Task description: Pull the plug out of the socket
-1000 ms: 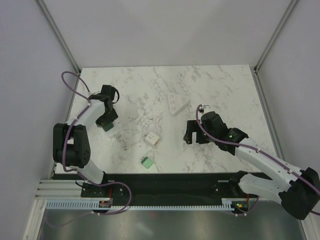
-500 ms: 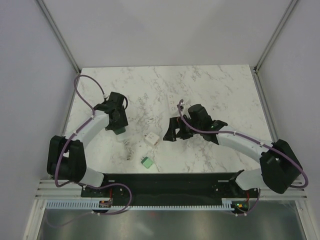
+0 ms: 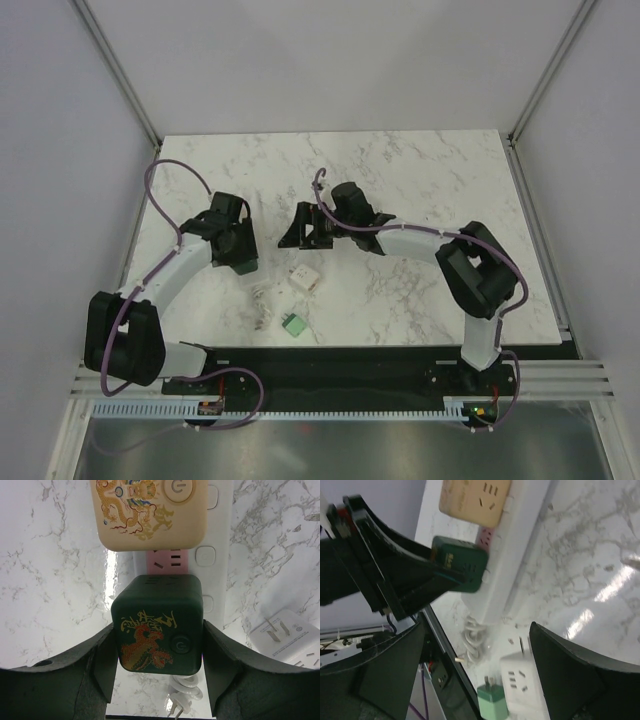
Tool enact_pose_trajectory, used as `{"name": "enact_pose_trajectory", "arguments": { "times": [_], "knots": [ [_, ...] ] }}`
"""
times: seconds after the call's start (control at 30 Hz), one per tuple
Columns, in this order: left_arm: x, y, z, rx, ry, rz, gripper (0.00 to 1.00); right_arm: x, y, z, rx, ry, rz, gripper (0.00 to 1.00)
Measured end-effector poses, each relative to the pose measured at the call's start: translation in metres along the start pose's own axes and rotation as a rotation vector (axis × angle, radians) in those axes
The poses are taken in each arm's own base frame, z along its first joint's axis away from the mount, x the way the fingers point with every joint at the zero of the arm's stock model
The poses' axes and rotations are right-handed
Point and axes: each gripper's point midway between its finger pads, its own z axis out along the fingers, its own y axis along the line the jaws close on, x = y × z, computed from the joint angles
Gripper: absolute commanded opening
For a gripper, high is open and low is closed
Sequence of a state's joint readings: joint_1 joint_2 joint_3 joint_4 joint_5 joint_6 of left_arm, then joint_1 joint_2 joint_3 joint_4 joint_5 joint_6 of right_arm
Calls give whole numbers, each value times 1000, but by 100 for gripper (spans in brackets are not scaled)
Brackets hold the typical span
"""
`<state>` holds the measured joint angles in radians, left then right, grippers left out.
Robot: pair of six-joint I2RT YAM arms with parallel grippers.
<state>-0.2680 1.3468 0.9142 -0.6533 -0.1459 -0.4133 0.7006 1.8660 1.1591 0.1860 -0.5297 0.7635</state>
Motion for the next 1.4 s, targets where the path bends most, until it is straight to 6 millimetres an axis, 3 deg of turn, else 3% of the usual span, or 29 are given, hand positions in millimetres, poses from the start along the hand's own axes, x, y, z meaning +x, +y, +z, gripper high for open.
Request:
{"name": "enact_pose_trajectory", "arguments": {
  "times": [0.2, 0.43, 0.77, 1.23, 1.33, 1.4],
  "knots": [
    [0, -4, 0, 24, -1, 10, 2, -25, 16, 45, -41, -1, -34, 89],
    [-1, -4, -4, 43, -28, 18, 2, -10, -5, 70, -11, 54, -6, 86],
    [-2, -5, -8, 55, -40, 30, 2, 21, -23, 87, 22, 122, 18, 84],
    [1, -3, -11, 61, -44, 37, 2, 28, -20, 101, -23, 118, 73, 75],
    [2, -2, -12, 64, -49, 38, 2, 27, -19, 104, -36, 104, 86, 65],
    [2, -2, -13, 65, -52, 40, 2, 24, -18, 106, -56, 87, 98, 49]
  ]
}}
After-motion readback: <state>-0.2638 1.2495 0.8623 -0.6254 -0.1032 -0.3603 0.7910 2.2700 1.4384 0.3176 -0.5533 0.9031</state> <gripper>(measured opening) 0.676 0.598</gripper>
